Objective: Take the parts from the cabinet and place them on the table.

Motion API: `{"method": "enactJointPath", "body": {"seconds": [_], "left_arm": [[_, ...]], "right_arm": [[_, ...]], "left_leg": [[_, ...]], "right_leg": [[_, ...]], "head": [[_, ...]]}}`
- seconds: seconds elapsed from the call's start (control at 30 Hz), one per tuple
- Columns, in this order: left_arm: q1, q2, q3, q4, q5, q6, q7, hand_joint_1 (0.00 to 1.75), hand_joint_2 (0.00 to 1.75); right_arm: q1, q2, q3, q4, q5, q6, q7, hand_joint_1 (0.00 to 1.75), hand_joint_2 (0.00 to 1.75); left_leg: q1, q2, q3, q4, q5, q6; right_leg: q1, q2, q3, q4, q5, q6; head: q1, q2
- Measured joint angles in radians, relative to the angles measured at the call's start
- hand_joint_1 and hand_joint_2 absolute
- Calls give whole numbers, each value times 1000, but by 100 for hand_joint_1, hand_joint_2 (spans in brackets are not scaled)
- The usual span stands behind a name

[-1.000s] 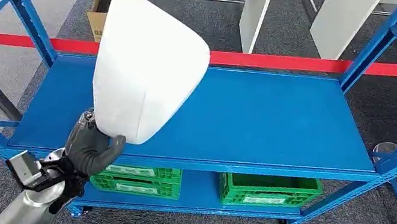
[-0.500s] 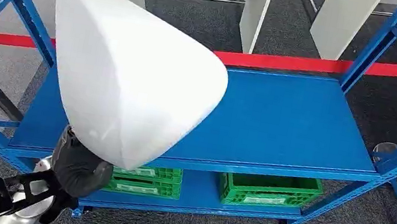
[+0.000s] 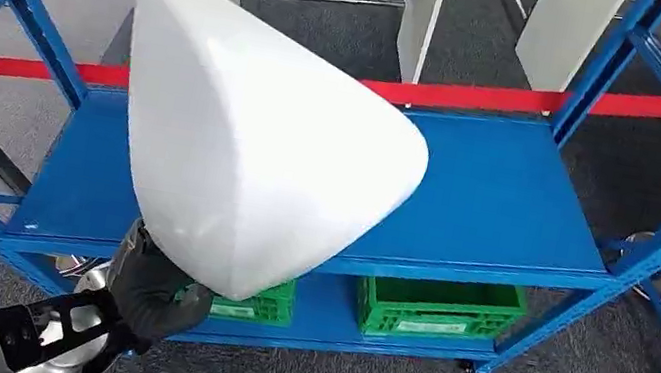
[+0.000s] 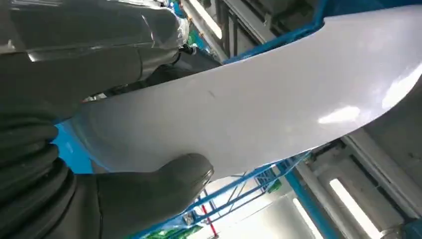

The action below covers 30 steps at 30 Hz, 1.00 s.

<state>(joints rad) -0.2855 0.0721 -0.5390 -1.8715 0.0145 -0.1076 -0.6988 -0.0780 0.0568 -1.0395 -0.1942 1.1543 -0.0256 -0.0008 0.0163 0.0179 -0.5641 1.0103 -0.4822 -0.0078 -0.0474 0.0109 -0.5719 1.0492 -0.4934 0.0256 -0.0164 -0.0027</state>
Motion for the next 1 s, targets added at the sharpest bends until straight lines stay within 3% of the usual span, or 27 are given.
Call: {"method": "enactJointPath", "body": {"seconds": [0.03,0.07,0.13,0.17,0.2,0.23,0.27,0.33,0.37,0.4,0.5,0.53,0.57,0.6,0.63,0.67,0.7,0.73,0.77,0.83,0.87,0.9,1.0], "left_arm": [[0,1,0,0,0,0,0,175,175],[-1,1,0,0,0,0,0,175,175],[-2,3,-1,0,0,0,0,175,175],[-2,4,-2,0,0,0,0,175,175],[-2,6,-2,0,0,0,0,175,175],[-2,7,-2,0,0,2,0,175,175],[-2,8,-3,0,0,5,0,175,175],[-8,9,-6,0,-5,17,0,175,175],[-11,10,-7,-3,-8,20,0,175,175],[-12,12,-9,-4,-12,23,0,175,175],[-11,27,-14,-5,-14,27,0,175,175],[-11,29,-16,-5,-14,29,0,175,175],[-11,33,-17,-4,-15,30,0,175,175],[-11,34,-18,-5,-14,32,0,175,175],[-8,36,-18,-5,-15,32,0,175,175],[-7,40,-21,-3,-15,30,0,175,175],[-7,41,-26,-1,-15,24,0,175,175],[-9,42,-31,3,-14,23,0,175,175],[-16,43,-37,11,-13,23,0,175,175],[-49,46,-51,37,-2,23,0,175,175],[-64,48,-55,46,5,24,0,175,175],[-75,49,-56,51,9,25,0,175,175],[-91,49,-67,67,15,26,0,175,175]], "right_arm": [[-1,0,0,0,0,0,0,0,0],[-2,0,0,0,0,0,0,0,0],[-2,-1,-1,0,0,0,0,0,0],[-2,-2,-1,0,0,0,0,0,0],[-2,-2,-2,0,0,0,0,0,0],[-2,-3,-2,0,-1,-1,5,0,0],[-2,-3,-3,0,-2,-3,14,0,0],[-3,-6,-7,0,-6,-12,52,0,0],[-2,-3,-7,0,-8,-16,72,0,0],[-2,-14,-11,0,-11,-22,101,0,0],[1,-27,-27,-1,-21,-33,148,0,0],[3,-39,-32,-1,-24,-37,156,0,0],[7,-42,-36,-1,-27,-40,159,0,0],[13,-53,-39,-2,-30,-45,163,0,0],[16,-56,-44,-2,-34,-49,164,0,0],[17,-65,-51,-3,-40,-54,167,0,0],[17,-67,-57,-3,-46,-58,172,0,0],[17,-69,-63,-3,-53,-62,177,0,0],[16,-68,-68,-3,-56,-65,179,0,0],[15,-67,-79,-3,-60,-70,179,0,0],[9,-67,-81,-3,-60,-71,176,0,0],[6,-68,-82,-3,-61,-71,175,0,0],[8,-67,-91,-3,-64,-75,169,0,0]], "left_leg": [[1,-4,-9,15,-25,-3],[1,-7,-28,62,-70,-5],[1,-10,-90,222,-165,-6],[0,-11,-115,295,-194,-5],[-1,-12,-117,318,-195,-2],[-3,-12,-97,296,-179,4],[-8,-13,-53,231,-145,15],[-26,-19,70,42,-84,52],[-35,-18,106,-19,-103,67],[-38,-8,103,-15,-85,58],[-46,-13,94,-24,-67,57],[-35,-9,86,-49,-42,55],[-35,-6,79,-51,-28,57],[-34,-7,63,-51,-18,63],[-34,-6,49,-51,-7,64],[-34,-4,34,-50,4,65],[-34,-1,19,-48,14,64],[-33,2,10,-45,24,63],[-32,4,-4,-41,31,61],[-28,4,-34,-21,42,52],[-30,5,-48,-7,45,47],[-33,6,-59,4,48,42],[-33,6,-61,4,68,30]], "right_leg": [[2,0,-5,0,6,-10],[3,0,-14,0,12,-18],[10,-1,-34,0,25,-29],[14,-1,-44,0,32,-32],[19,-1,-53,1,39,-33],[24,0,-60,1,45,-35],[30,0,-66,0,52,-35],[34,2,-74,0,66,-36],[36,3,-77,0,72,-30],[32,1,-75,-7,79,-23],[26,-2,-73,-16,102,-3],[30,3,-79,-5,103,-1],[34,2,-93,12,64,4],[37,1,-109,62,-2,6],[37,1,-125,130,-61,9],[37,1,-140,203,-103,13],[36,1,-146,259,-112,17],[34,0,-133,270,-94,19],[30,-1,-99,240,-62,21],[23,-6,17,83,-4,27],[21,-10,62,-1,-40,31],[28,-3,77,-23,-43,16],[32,-1,59,-16,-35,-11]], "head": [[-4,0],[-3,0],[-6,0],[-6,0],[-7,0],[-6,0],[-7,0],[-6,0],[-4,0],[-6,0],[-11,0],[-11,0],[-9,0],[-8,0],[-6,0],[-6,0],[-5,0],[-5,0],[-4,0],[-4,0],[-4,0],[-5,0],[-8,0]]}}
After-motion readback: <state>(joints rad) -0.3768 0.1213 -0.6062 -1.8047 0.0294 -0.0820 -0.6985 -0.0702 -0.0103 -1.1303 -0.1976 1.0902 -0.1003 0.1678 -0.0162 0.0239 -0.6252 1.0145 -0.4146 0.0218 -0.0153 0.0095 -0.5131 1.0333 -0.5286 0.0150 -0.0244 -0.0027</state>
